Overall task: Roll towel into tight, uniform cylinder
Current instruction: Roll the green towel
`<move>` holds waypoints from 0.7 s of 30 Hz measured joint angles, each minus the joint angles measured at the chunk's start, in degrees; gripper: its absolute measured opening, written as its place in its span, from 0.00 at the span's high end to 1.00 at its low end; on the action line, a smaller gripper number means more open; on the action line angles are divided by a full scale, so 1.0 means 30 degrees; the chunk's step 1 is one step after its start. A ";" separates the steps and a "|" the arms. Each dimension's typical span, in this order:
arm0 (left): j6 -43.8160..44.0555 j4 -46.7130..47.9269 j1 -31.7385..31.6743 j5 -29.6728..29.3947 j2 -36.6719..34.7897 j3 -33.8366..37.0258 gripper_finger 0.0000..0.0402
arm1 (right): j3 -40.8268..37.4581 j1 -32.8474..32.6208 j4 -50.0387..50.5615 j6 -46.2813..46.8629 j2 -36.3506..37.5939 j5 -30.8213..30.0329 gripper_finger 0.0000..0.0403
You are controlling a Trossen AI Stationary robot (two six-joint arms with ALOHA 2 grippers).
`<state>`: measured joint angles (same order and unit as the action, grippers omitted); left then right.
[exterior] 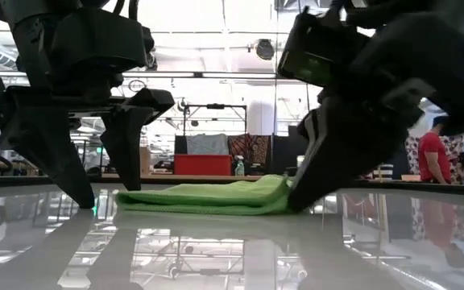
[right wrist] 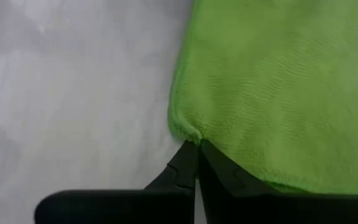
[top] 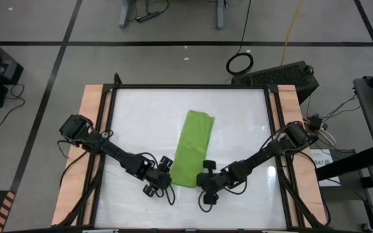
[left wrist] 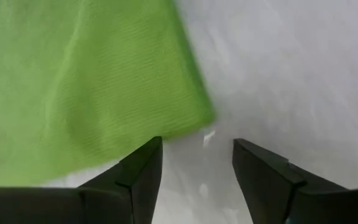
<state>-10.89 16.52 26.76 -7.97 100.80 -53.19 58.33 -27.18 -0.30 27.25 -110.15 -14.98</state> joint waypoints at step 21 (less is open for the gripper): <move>0.2031 -0.3567 -0.0557 0.0304 0.0412 0.0022 0.50 | 0.0058 -0.1436 0.1877 0.6320 0.0365 -0.0559 1.00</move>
<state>-4.80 5.82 25.09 -7.06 102.04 -53.12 58.50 -31.49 5.34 46.22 -109.06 -16.66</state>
